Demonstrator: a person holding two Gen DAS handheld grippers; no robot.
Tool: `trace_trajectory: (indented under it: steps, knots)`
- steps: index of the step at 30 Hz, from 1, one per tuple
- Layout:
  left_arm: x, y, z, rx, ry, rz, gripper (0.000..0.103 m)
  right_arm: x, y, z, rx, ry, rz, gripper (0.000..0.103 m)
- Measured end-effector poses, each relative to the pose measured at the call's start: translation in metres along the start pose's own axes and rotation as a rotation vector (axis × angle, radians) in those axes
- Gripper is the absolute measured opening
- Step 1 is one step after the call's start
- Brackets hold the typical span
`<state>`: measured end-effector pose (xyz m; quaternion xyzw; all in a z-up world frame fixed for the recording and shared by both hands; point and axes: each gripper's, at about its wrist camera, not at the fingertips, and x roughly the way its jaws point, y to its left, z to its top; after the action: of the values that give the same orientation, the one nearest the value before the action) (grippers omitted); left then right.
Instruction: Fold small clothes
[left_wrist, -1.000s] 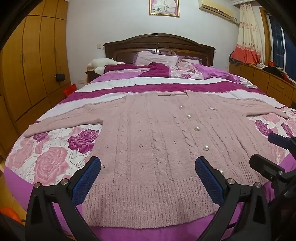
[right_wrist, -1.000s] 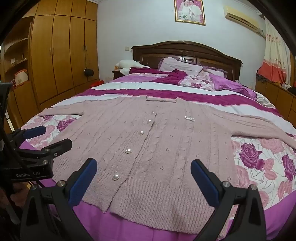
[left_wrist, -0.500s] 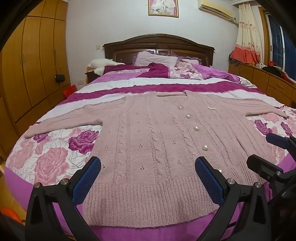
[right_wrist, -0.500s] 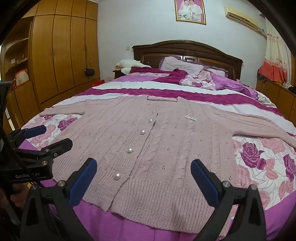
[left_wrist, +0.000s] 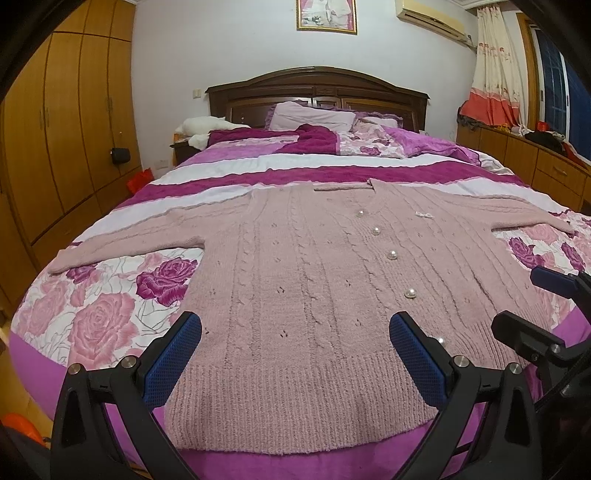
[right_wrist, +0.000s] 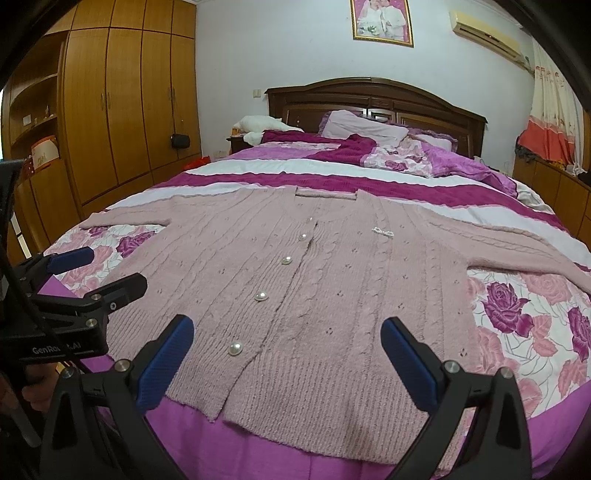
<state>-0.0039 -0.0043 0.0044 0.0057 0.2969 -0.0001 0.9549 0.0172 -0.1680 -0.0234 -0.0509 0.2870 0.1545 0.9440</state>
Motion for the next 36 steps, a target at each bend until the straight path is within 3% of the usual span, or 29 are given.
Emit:
trace_trajectory:
  steps: [36]
  knots:
    - [0.0022,0.0001,-0.0007,0.009,-0.001,0.004,0.084,0.0041,0.0018,-0.0021,-0.005,0.021,-0.001,0.103]
